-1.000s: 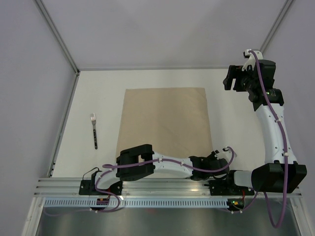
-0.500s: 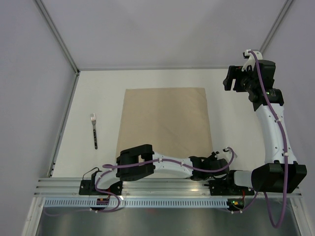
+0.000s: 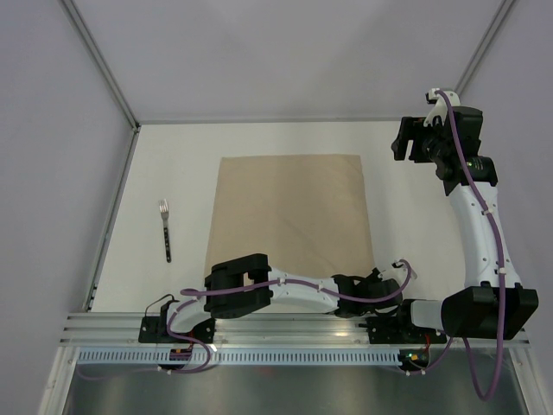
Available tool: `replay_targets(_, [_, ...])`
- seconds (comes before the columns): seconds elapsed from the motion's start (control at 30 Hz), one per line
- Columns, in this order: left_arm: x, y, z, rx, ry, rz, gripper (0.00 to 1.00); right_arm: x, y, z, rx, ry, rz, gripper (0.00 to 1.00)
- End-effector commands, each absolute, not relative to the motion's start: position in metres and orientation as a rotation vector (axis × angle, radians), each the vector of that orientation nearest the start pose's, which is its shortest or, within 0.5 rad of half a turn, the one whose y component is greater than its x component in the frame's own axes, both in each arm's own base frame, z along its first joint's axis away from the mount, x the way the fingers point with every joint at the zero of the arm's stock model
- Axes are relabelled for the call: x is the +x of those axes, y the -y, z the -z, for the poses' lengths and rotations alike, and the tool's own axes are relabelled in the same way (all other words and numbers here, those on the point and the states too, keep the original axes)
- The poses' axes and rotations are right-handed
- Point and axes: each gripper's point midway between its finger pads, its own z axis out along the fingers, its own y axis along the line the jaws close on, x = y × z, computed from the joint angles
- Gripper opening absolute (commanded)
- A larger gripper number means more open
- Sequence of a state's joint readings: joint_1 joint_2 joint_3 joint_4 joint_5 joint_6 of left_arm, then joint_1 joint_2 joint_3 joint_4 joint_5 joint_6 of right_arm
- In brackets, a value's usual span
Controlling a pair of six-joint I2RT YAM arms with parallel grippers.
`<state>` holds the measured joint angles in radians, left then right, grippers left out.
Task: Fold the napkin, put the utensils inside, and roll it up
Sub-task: Fold the napkin
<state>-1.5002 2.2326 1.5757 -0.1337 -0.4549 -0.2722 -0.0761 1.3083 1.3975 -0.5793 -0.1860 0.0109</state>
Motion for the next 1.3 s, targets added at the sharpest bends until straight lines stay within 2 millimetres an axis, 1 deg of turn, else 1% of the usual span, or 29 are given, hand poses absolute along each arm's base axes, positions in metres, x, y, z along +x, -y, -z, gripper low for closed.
replay_targets(0.0, [0.096,0.565,-0.031,1.114,-2.009,0.494,0.02,0.386,0.002,-0.311,-0.01,-2.022,-0.129,0.83])
replay_targets(0.17, [0.092,0.578,-0.048,1.09,-1.997,0.556,0.02,0.384,0.003,-0.314,-0.014,-2.014,-0.127,0.83])
replay_targets(0.3, [0.094,0.577,-0.056,1.081,-1.984,0.551,0.02,0.385,0.002,-0.315,-0.018,-2.013,-0.135,0.83])
replay_targets(0.43, [0.094,0.572,-0.064,1.076,-1.981,0.553,0.02,0.386,0.002,-0.315,-0.018,-2.013,-0.137,0.83])
replay_targets(0.5, [0.098,0.571,-0.08,1.053,-1.972,0.572,0.02,0.386,0.002,-0.317,-0.018,-2.01,-0.137,0.83])
replay_targets(0.53, [0.098,0.568,-0.081,1.054,-1.974,0.576,0.02,0.386,0.002,-0.318,-0.017,-2.007,-0.138,0.83])
replay_targets(0.57, [0.105,0.567,-0.093,1.026,-1.97,0.592,0.02,0.387,0.002,-0.317,-0.017,-2.008,-0.142,0.83])
replay_targets(0.63, [0.111,0.56,-0.097,1.013,-1.981,0.598,0.02,0.388,0.002,-0.317,-0.015,-2.01,-0.143,0.83])
replay_targets(0.67, [0.121,0.556,-0.108,0.981,-1.977,0.606,0.02,0.388,0.001,-0.317,-0.016,-2.011,-0.147,0.83])
replay_targets(0.7, [0.124,0.553,-0.112,0.971,-1.978,0.607,0.02,0.388,0.001,-0.317,-0.017,-2.01,-0.149,0.83])
replay_targets(0.73, [0.128,0.547,-0.11,0.973,-1.985,0.599,0.02,0.388,0.0,-0.317,-0.015,-2.011,-0.153,0.83])
replay_targets(0.77, [0.136,0.543,-0.112,0.956,-1.992,0.599,0.02,0.388,0.0,-0.319,-0.017,-2.004,-0.153,0.83])
replay_targets(0.8, [0.139,0.541,-0.124,0.935,-1.981,0.621,0.02,0.389,0.0,-0.317,-0.012,-2.008,-0.156,0.83])
replay_targets(0.83, [0.145,0.535,-0.128,0.918,-1.989,0.637,0.02,0.39,-0.001,-0.318,-0.016,-2.006,-0.16,0.83])
replay_targets(0.87, [0.147,0.533,-0.124,0.917,-2.001,0.642,0.02,0.391,-0.001,-0.317,-0.013,-2.008,-0.162,0.83])
replay_targets(0.9, [0.151,0.531,-0.134,0.899,-1.996,0.664,0.02,0.391,0.0,-0.317,-0.013,-2.008,-0.16,0.83])
replay_targets(0.93, [0.16,0.525,-0.134,0.882,-2.009,0.661,0.02,0.392,0.0,-0.315,-0.012,-2.012,-0.165,0.83])
replay_targets(1.0, [0.171,0.519,-0.139,0.857,-2.009,0.66,0.02,0.394,-0.001,-0.314,-0.01,-2.017,-0.173,0.83])
replay_targets(1.03, [0.184,0.512,-0.145,0.827,-2.012,0.657,0.02,0.395,-0.002,-0.314,-0.011,-2.015,-0.177,0.83])
replay_targets(1.1, [0.195,0.504,-0.147,0.802,-2.022,0.664,0.02,0.398,-0.002,-0.315,-0.009,-2.015,-0.18,0.83])
replay_targets(1.13, [0.207,0.496,-0.152,0.773,-2.024,0.666,0.02,0.399,-0.003,-0.315,-0.013,-2.015,-0.182,0.83])
replay_targets(1.17, [0.213,0.492,-0.154,0.763,-2.025,0.662,0.02,0.401,-0.002,-0.317,-0.013,-2.011,-0.181,0.83])
replay_targets(1.2, [0.226,0.483,-0.159,0.735,-2.025,0.657,0.02,0.403,-0.002,-0.315,-0.01,-2.015,-0.182,0.83])
replay_targets(1.27, [0.238,0.474,-0.163,0.711,-2.029,0.655,0.02,0.407,-0.001,-0.319,-0.008,-2.008,-0.183,0.83])
